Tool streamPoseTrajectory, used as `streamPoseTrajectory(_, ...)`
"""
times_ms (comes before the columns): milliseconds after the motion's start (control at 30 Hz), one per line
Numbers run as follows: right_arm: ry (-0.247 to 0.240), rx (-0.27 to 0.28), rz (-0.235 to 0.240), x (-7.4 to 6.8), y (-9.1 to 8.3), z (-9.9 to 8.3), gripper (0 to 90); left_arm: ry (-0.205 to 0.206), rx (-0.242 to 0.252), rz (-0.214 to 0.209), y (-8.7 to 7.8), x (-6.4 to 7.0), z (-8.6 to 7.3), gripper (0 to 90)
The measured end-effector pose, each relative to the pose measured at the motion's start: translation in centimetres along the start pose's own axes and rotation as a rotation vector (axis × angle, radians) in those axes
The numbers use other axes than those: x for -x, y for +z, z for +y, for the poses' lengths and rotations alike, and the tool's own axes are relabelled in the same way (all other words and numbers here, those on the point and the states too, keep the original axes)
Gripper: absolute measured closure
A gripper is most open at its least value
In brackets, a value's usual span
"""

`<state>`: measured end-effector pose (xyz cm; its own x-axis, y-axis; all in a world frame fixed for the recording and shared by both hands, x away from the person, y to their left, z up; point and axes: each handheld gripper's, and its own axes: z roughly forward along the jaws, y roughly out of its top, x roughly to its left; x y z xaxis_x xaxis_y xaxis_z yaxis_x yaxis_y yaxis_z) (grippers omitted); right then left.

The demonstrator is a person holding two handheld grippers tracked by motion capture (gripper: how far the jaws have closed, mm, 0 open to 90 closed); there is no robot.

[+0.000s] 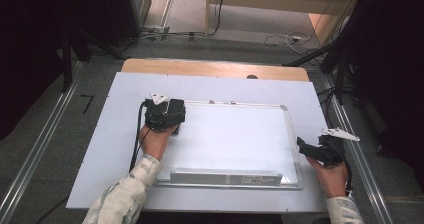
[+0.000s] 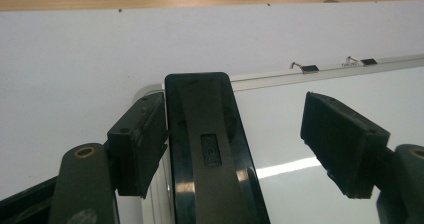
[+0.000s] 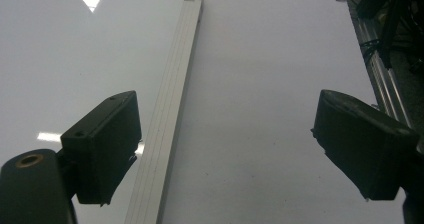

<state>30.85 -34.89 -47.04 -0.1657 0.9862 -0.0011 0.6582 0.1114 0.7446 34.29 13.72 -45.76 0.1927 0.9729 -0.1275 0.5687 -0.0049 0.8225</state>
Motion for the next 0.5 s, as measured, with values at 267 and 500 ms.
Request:
streamPoseTrajectory(267,0.002,-0.005,-0.006,0.0,0.0,-0.1,10.6,0.008,0.028,-0.023,-1.4,-0.5,-0.3,27.0)
streamPoseTrajectory(500,-0.001,-0.004,-0.007,0.1,0.0,-0.1,10.6,-0.006,0.046,-0.029,-2.6,-1.3,-0.5,25.9)
